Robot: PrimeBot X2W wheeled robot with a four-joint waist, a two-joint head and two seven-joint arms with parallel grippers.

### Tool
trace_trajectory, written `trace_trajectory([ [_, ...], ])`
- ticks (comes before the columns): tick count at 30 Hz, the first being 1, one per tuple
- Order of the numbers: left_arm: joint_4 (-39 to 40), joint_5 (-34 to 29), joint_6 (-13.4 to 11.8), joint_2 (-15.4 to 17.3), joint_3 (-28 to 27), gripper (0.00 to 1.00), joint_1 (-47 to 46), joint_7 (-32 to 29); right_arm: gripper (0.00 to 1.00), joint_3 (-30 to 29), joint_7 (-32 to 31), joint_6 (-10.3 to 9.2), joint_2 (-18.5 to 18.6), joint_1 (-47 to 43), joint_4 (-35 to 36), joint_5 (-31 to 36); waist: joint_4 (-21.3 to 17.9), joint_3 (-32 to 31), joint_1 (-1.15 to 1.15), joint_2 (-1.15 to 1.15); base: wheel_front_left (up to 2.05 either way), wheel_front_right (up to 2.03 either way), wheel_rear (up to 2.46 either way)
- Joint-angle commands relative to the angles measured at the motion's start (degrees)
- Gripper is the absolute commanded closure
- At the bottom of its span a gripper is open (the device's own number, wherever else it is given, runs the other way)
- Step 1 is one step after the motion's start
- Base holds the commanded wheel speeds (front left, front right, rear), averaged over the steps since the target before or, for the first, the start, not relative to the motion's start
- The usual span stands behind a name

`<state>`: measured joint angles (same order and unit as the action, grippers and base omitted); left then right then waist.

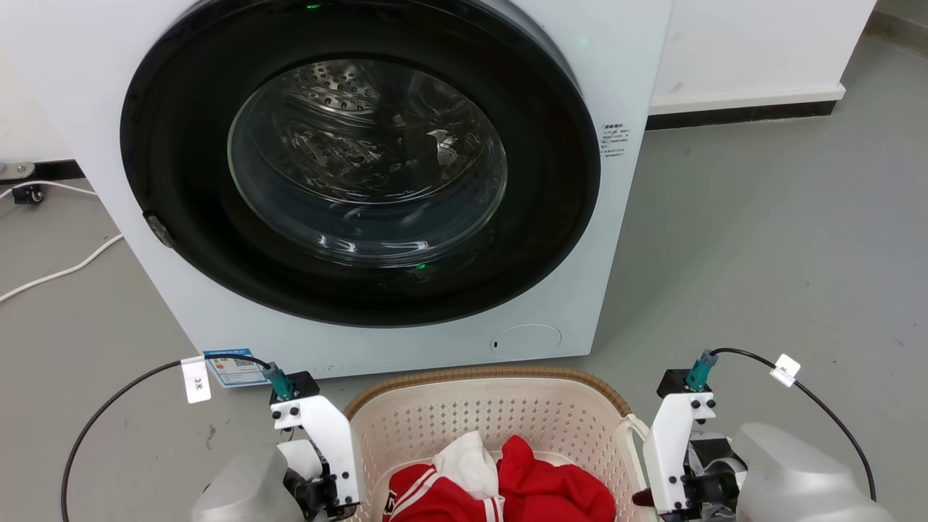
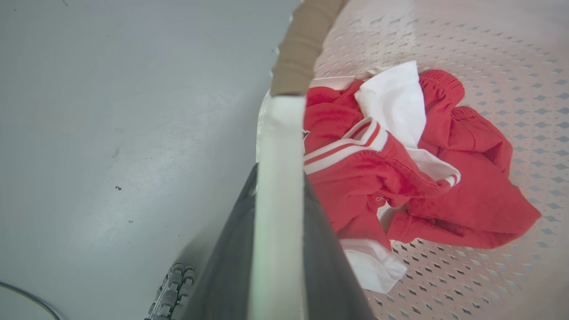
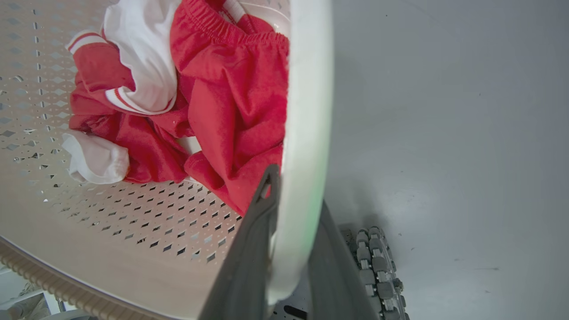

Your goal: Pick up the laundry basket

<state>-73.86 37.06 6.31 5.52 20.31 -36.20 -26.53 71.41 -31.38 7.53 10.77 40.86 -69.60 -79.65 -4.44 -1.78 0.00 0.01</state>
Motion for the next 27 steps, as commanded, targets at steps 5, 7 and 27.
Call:
trace_trajectory([
  [5,0.01,0.23,0.1,1.43,0.31,1.0,0.46,0.36,1.0,0.27,-0.2,-0.08,1.44,-0.8,-1.02,0.05,0.02,0.02,0.0,-0.01,0.0,0.0,0.0],
  [7,0.01,0.28,0.1,1.44,0.41,1.0,0.41,0.44,1.0,0.29,-0.27,-0.08,1.44,-0.85,-1.05,0.01,0.04,0.03,0.0,-0.01,0.0,0.0,0.0],
  [27,0.01,1.26,0.34,1.4,1.17,1.0,0.52,0.66,1.0,0.27,-0.02,-0.09,1.13,-0.92,-1.31,-0.29,0.09,0.05,0.0,-0.01,0.0,0.0,0.0],
])
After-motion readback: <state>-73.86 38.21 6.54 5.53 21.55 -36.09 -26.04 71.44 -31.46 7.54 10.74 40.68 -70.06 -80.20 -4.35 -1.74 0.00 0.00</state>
